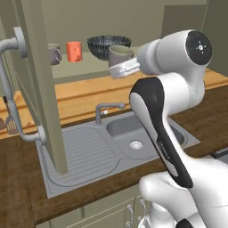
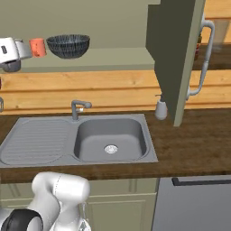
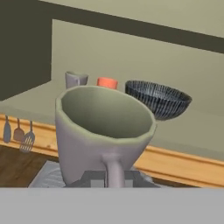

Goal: Gather all objects into one cabinet and sort the glasses and bowls to opposite sides.

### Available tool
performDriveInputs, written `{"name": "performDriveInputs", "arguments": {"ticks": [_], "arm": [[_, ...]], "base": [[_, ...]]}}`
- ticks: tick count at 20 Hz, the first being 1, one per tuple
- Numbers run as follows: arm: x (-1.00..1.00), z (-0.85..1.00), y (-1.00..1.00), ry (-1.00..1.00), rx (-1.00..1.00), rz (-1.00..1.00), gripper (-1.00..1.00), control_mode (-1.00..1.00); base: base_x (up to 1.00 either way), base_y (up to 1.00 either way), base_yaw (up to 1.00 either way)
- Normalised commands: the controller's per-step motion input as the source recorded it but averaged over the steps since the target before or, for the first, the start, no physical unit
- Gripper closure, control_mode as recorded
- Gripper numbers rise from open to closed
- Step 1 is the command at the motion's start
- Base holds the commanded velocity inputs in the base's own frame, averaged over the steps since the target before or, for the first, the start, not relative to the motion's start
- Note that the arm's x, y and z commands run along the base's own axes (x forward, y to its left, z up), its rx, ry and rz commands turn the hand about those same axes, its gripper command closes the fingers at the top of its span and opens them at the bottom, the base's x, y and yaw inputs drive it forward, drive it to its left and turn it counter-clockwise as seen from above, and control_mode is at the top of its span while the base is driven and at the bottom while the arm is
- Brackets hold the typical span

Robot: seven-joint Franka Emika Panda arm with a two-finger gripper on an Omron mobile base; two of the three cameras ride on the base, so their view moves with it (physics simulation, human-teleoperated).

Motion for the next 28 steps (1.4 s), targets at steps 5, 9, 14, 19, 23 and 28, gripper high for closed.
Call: {"name": "performDriveInputs", "arguments": {"ticks": [5, 9, 14, 19, 23, 28], "arm": [[0.44, -0.04, 0.26, 0.0, -0.01, 0.02, 1.0, -1.0], [0.54, -0.13, 0.25, 0.02, -0.03, 0.01, 1.0, -1.0], [0.57, -0.17, 0.29, 0.03, -0.04, 0.01, 1.0, -1.0], [0.55, -0.03, 0.3, 0.0, -0.01, 0.01, 1.0, -1.0], [0.56, 0.0, 0.26, 0.0, 0.0, 0.01, 1.0, -1.0], [0.53, -0.03, 0.31, 0.0, 0.0, 0.01, 1.0, -1.0]], "base": [[0.0, 0.0, 0.0], [0.0, 0.0, 0.0], [0.0, 0.0, 0.0], [0.0, 0.0, 0.0], [0.0, 0.0, 0.0], [0.0, 0.0, 0.0]]}}
